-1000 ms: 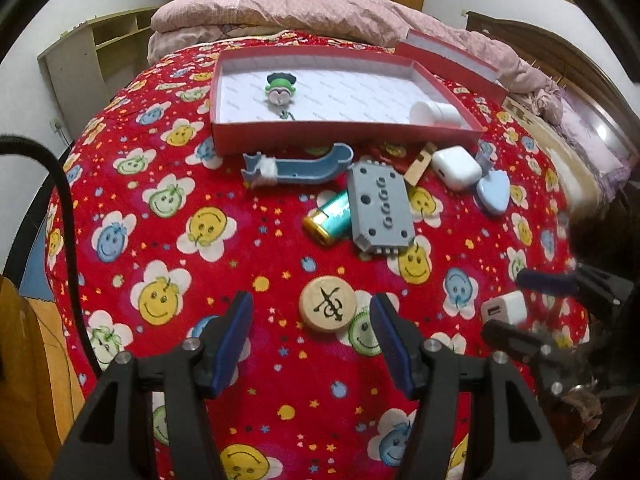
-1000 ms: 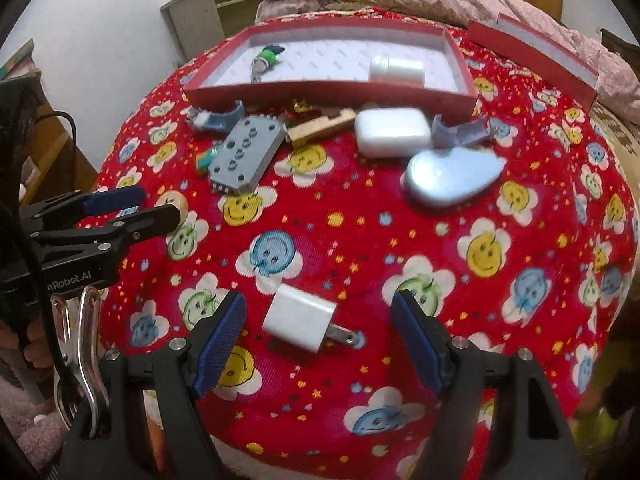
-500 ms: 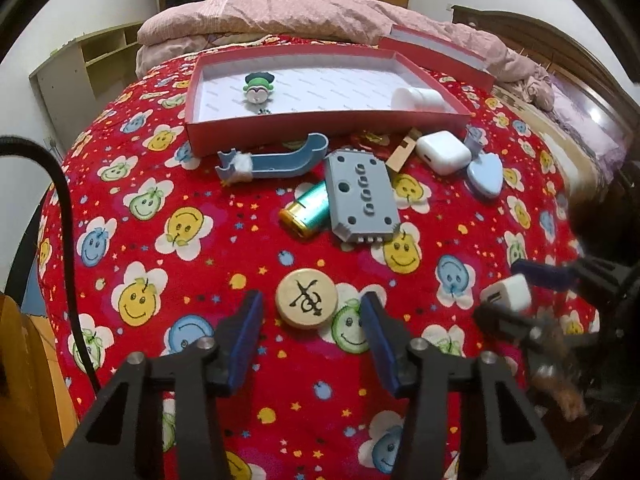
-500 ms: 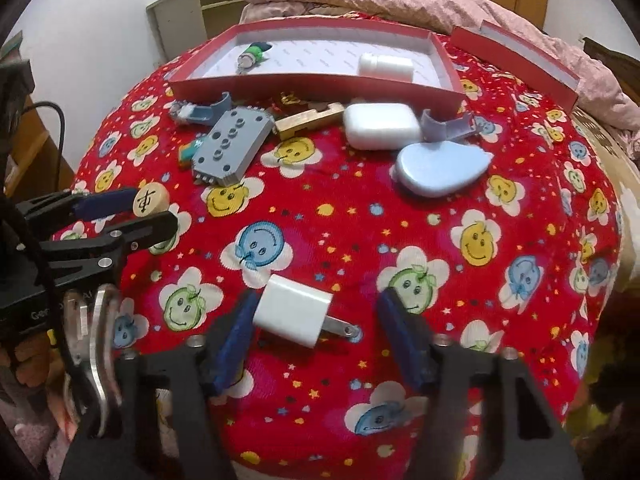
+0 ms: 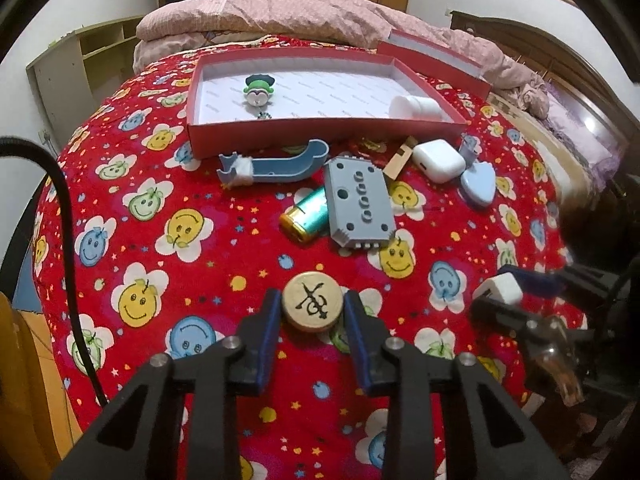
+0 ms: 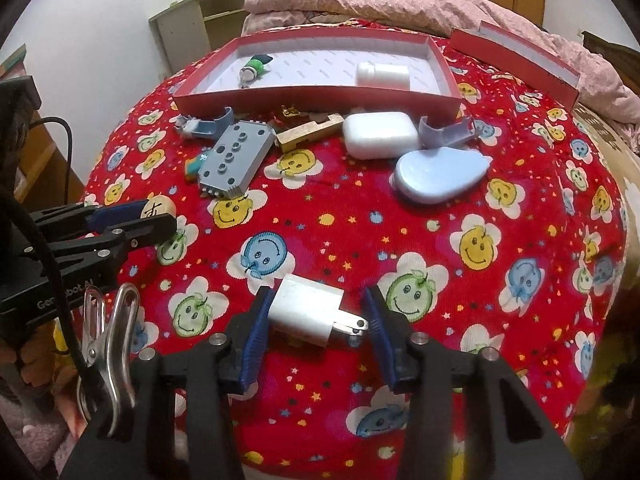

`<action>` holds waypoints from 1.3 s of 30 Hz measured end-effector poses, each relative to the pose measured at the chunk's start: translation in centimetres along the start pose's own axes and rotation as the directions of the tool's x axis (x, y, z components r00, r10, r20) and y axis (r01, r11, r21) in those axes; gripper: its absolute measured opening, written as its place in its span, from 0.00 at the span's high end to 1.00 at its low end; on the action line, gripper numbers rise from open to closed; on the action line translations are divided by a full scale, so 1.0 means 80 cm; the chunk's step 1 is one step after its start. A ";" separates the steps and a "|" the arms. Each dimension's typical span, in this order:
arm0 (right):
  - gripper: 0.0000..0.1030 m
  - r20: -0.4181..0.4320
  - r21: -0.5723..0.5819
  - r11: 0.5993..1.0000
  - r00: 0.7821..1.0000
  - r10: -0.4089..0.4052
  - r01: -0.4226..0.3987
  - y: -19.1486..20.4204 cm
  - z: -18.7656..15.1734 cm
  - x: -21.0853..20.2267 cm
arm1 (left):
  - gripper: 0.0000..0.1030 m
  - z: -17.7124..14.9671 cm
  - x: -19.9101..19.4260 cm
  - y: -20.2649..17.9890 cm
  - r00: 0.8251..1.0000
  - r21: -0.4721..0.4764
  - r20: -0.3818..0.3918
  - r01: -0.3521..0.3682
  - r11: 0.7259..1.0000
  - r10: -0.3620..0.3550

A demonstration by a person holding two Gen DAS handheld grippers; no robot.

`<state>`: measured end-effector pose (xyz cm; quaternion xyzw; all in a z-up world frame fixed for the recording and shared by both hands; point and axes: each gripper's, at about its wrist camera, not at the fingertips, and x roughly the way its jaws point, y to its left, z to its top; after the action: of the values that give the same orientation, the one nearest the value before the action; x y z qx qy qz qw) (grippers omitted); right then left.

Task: Organize rigid objects
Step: 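Carry the disc into the tray and open the left tool while the right tool releases the charger there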

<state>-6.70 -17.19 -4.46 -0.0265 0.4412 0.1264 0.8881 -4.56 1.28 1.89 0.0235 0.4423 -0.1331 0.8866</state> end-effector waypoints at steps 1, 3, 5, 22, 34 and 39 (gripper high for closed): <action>0.55 0.000 0.000 1.000 1.000 0.002 -0.002 0.000 0.000 0.000 | 0.68 0.000 -0.002 0.000 1.000 0.001 0.003 -0.001 1.000 0.001; 0.55 0.002 0.000 1.000 1.000 0.006 -0.006 -0.001 0.001 -0.001 | 0.68 0.000 -0.003 -0.001 1.000 0.002 0.006 -0.003 1.000 0.003; 0.55 0.004 0.002 1.000 1.000 0.011 -0.011 -0.002 0.003 -0.002 | 0.68 0.002 -0.004 0.000 1.000 -0.002 0.006 -0.002 1.000 0.002; 0.55 0.023 0.022 0.999 0.999 0.046 -0.047 -0.020 0.032 -0.005 | 0.68 0.038 -0.014 0.021 0.999 -0.060 0.039 0.002 0.998 0.000; 0.55 0.063 0.002 0.999 0.997 0.049 -0.049 -0.024 0.063 -0.009 | 0.68 0.075 -0.012 0.025 0.997 -0.067 0.072 -0.007 0.998 0.012; 0.55 0.060 0.006 0.998 0.997 0.056 -0.057 -0.026 0.068 -0.005 | 0.68 0.086 -0.009 0.025 0.997 -0.066 0.079 -0.011 0.998 0.016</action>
<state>-2.23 -18.40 -0.97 -0.0069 0.4154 0.1505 0.8971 0.88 2.25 6.48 -0.0077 0.4104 -0.1134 0.9048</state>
